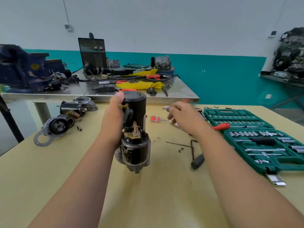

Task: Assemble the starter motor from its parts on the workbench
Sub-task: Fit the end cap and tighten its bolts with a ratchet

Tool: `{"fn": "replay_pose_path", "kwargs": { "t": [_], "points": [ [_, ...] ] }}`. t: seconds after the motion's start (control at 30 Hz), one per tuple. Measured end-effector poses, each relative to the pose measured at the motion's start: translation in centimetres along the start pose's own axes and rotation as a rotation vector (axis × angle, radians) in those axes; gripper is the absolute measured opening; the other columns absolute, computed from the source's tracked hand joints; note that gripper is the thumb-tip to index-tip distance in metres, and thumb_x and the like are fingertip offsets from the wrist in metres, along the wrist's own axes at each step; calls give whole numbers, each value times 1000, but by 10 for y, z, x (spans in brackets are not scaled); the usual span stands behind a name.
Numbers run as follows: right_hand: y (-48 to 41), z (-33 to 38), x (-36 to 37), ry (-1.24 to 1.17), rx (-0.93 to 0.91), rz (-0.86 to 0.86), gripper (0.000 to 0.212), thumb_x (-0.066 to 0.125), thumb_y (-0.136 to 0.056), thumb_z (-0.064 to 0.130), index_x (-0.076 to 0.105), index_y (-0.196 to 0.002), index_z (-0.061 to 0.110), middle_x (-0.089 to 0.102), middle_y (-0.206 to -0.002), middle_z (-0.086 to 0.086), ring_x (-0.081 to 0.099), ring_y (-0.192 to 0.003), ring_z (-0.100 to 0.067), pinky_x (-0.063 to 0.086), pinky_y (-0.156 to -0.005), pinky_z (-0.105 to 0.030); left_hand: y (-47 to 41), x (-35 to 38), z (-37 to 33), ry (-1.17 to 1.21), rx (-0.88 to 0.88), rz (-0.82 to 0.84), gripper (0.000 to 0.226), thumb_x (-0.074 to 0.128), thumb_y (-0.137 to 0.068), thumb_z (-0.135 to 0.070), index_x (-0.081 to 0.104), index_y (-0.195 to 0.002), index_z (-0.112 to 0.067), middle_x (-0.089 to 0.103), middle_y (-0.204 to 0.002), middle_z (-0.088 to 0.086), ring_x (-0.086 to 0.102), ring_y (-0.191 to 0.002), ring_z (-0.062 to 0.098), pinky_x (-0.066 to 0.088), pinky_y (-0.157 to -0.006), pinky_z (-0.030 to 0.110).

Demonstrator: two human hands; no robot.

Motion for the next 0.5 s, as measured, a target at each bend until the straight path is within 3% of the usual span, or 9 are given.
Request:
{"fn": "replay_pose_path", "kwargs": {
  "t": [0.07,0.13,0.3,0.4,0.5],
  "points": [
    [0,-36,-7,482,107,126,23,48,-96,25,68,-92,14,66,-89,-4,62,-77,-19,47,-60,-28,-1,-1,1,59,-23,45,50,39,-92,-50,61,-108,-9,72,-74,9,69,-61,19,53,-52,26],
    [4,-56,1,688,186,297,20,55,-93,28,70,-102,17,66,-93,-1,62,-80,-16,50,-66,-26,-1,0,0,122,-41,80,49,38,-91,-49,60,-108,-8,70,-70,8,68,-58,18,53,-50,25],
    [3,-63,26,898,132,431,23,59,-87,26,67,-108,21,65,-101,0,62,-89,-21,56,-78,-34,-2,1,1,52,-34,86,53,35,-95,-53,61,-114,-10,72,-75,8,69,-63,16,52,-51,24],
    [-1,-63,28,922,90,458,19,58,-86,22,69,-102,21,66,-97,0,63,-87,-21,56,-77,-33,-4,2,1,28,-39,75,62,45,-77,-59,63,-113,-13,71,-81,9,69,-68,18,51,-58,28],
    [-4,-66,29,956,59,486,18,57,-87,18,70,-100,18,67,-96,-3,64,-87,-22,56,-77,-34,-7,0,2,59,-54,90,63,46,-73,-59,62,-113,-13,71,-82,9,69,-68,19,52,-56,28]
  ]
}}
Point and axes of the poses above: each hand's wrist, its own y-axis away from the middle knuckle, its own x-axis out of the palm, z = x × y, the point moved 2 cm from there along -y, towards the middle knuckle
